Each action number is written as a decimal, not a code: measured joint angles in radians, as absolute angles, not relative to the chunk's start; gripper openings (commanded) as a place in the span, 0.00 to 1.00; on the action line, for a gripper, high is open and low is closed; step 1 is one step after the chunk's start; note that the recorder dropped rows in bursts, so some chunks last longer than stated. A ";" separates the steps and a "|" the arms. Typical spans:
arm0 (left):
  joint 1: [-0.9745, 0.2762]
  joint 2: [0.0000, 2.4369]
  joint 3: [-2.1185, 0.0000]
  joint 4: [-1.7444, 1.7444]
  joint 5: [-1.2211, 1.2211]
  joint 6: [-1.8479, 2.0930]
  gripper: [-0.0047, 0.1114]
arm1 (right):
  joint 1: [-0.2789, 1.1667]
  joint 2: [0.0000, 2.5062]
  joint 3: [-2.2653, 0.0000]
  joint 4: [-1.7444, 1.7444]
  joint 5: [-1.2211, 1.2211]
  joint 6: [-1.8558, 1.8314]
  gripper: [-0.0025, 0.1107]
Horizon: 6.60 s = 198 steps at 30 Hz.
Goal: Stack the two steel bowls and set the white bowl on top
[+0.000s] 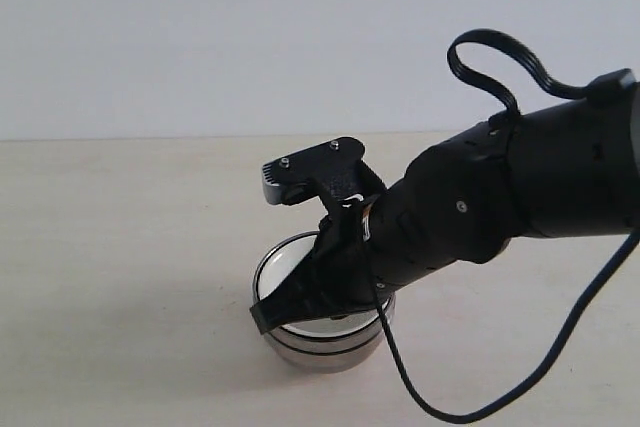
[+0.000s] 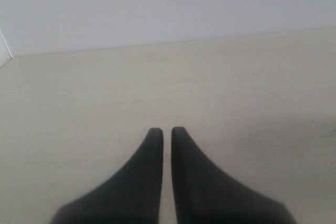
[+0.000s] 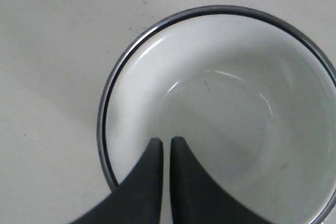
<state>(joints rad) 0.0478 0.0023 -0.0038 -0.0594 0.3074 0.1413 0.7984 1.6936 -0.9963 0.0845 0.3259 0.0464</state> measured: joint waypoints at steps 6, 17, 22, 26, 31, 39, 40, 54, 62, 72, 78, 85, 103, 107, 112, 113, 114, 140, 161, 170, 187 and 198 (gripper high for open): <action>0.048 0.002 -0.004 -0.059 0.307 0.141 0.07 | 0.776 1.694 -0.997 0.013 0.355 0.068 0.02; 0.048 0.002 -0.004 -0.059 0.307 0.141 0.07 | 0.657 1.694 -0.997 0.000 0.375 0.090 0.02; 0.048 0.002 -0.004 -0.059 0.307 0.141 0.07 | 0.657 1.694 -0.997 -0.018 0.375 0.090 0.02; 0.048 0.002 -0.004 -0.059 0.307 0.141 0.07 | 0.657 1.668 -1.005 -0.039 0.381 0.090 0.02; 0.048 0.002 -0.004 -0.059 0.307 0.141 0.07 | 0.657 1.544 -1.007 -0.046 0.412 0.090 0.02; 0.048 0.002 -0.004 -0.059 0.307 0.141 0.07 | 0.657 1.281 -1.013 -0.062 0.514 0.090 0.02; 0.048 0.002 -0.004 -0.059 0.307 0.141 0.07 | 0.657 1.248 -1.013 -0.062 0.527 0.090 0.02; 0.048 0.002 -0.004 -0.059 0.307 0.141 0.07 | 0.655 0.817 -0.886 -0.079 0.561 0.094 0.02; 0.048 0.002 -0.004 -0.059 0.307 0.141 0.07 | 0.653 0.618 -0.872 -0.101 0.563 0.098 0.02; 0.048 0.002 -0.004 -0.059 0.307 0.141 0.07 | 0.651 0.430 -0.872 -0.104 0.591 0.098 0.02; 0.048 0.002 -0.004 -0.059 0.307 0.141 0.07 | 0.651 0.337 -0.872 -0.144 0.631 0.098 0.02; 0.048 0.002 -0.004 -0.059 0.307 0.141 0.07 | 0.651 0.249 -0.872 -0.236 0.666 0.144 0.02; 0.048 0.002 -0.004 -0.059 0.307 0.141 0.07 | 0.461 0.039 -0.762 -0.599 0.634 0.459 0.02; 0.048 0.002 -0.004 -0.059 0.307 0.141 0.07 | 0.240 0.003 -0.727 -0.597 0.551 0.459 0.02; 0.048 0.002 -0.004 -0.059 0.307 0.141 0.07 | 0.118 0.003 -0.722 -0.416 0.431 0.370 0.02; 0.048 0.002 -0.004 -0.059 0.307 0.141 0.07 | 0.117 0.003 -0.713 -0.415 0.424 0.365 0.02; 0.048 0.002 -0.004 -0.059 0.307 0.141 0.07 | 0.117 0.003 -0.687 -0.412 0.404 0.360 0.02; 0.048 0.002 -0.004 -0.059 0.307 0.141 0.07 | 0.117 0.005 -0.005 -0.388 -0.106 0.594 0.02; 0.048 0.002 -0.004 -0.059 0.307 0.141 0.07 | 0.117 0.005 -0.004 -0.388 -0.085 0.603 0.02; 0.048 0.002 -0.004 -0.059 0.307 0.141 0.07 | 0.129 0.005 -0.004 -0.182 -0.052 0.372 0.02; 0.048 0.002 -0.004 -0.059 0.307 0.141 0.07 | 0.126 0.005 0.001 0.000 0.132 0.099 0.02; 0.048 0.002 -0.004 -0.059 0.307 0.141 0.07 | 0.126 0.005 0.001 0.000 0.154 0.096 0.02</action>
